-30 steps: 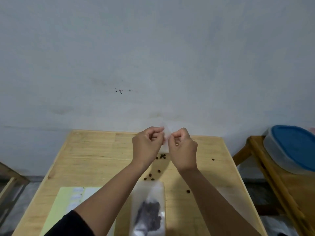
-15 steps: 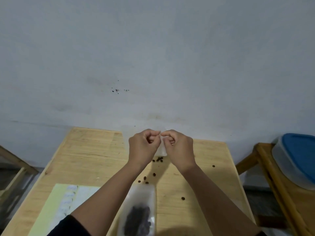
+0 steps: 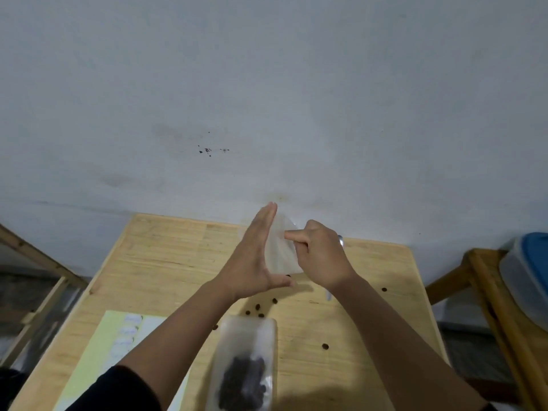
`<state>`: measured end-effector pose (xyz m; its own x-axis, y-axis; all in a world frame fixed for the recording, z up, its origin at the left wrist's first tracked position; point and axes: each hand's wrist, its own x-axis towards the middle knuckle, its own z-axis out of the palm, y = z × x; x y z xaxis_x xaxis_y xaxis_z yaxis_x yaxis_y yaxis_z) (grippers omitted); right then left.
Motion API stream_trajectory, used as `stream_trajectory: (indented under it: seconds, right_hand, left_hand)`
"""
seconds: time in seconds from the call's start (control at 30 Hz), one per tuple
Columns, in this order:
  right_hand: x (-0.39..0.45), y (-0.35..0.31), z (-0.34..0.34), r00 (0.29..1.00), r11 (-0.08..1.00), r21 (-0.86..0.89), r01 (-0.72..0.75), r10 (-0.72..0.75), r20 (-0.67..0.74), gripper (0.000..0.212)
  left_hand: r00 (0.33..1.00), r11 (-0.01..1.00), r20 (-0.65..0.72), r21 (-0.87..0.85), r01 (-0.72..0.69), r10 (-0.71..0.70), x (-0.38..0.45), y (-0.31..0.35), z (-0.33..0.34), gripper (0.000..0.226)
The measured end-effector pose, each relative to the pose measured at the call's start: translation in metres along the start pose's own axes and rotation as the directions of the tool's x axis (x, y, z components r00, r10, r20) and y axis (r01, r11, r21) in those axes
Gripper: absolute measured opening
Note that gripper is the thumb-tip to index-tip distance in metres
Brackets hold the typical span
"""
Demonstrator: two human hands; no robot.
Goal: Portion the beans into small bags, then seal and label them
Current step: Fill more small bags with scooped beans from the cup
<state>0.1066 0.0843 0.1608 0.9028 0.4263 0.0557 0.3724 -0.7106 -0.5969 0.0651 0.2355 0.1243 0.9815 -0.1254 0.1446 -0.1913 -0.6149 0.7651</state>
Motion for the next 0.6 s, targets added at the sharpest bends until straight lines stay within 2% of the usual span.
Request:
stream_trajectory:
  seconds: [0.1, 0.23, 0.33, 0.4, 0.43, 0.5, 0.53, 0.6]
  right_hand:
    - [-0.002, -0.005, 0.006, 0.997, 0.996, 0.082, 0.017, -0.023, 0.077, 0.046]
    - [-0.002, 0.001, 0.011, 0.990, 0.982, 0.190, -0.011, -0.016, 0.139, 0.046]
    - [-0.004, 0.015, 0.012, 0.997, 0.888, 0.457, -0.049, 0.019, 0.071, 0.036]
    - [-0.007, 0.039, 0.020, 0.985, 0.825, 0.557, -0.100, 0.162, -0.065, 0.028]
    - [-0.008, 0.057, 0.027, 0.949, 0.844, 0.507, -0.177, 0.283, -0.140, 0.025]
    - [-0.009, 0.091, 0.045, 0.833, 0.834, 0.332, -0.440, 0.518, -0.196, 0.028]
    - [-0.010, 0.105, 0.054, 0.783, 0.799, 0.268, -0.539, 0.592, -0.190, 0.032]
    - [-0.013, 0.124, 0.072, 0.743, 0.759, 0.223, -0.611, 0.648, -0.168, 0.032]
  left_hand:
    - [0.993, 0.998, -0.112, -0.055, -0.026, 0.020, 0.000, -0.002, 0.013, 0.125]
    - [0.974, 0.996, -0.224, -0.088, -0.007, -0.013, -0.006, -0.007, 0.020, 0.098]
    - [0.958, 0.994, -0.279, -0.098, 0.044, -0.070, -0.009, -0.016, 0.020, 0.086]
    - [0.945, 0.992, -0.307, -0.098, 0.081, -0.108, -0.012, -0.023, 0.018, 0.085]
    - [0.939, 0.990, -0.319, -0.098, 0.099, -0.126, -0.014, -0.026, 0.018, 0.084]
    - [0.927, 0.986, -0.341, -0.108, 0.124, -0.154, -0.018, -0.031, 0.017, 0.084]
    - [0.922, 0.984, -0.351, -0.118, 0.131, -0.165, -0.020, -0.032, 0.017, 0.083]
    - [0.913, 0.981, -0.367, -0.137, 0.136, -0.178, -0.022, -0.033, 0.018, 0.083]
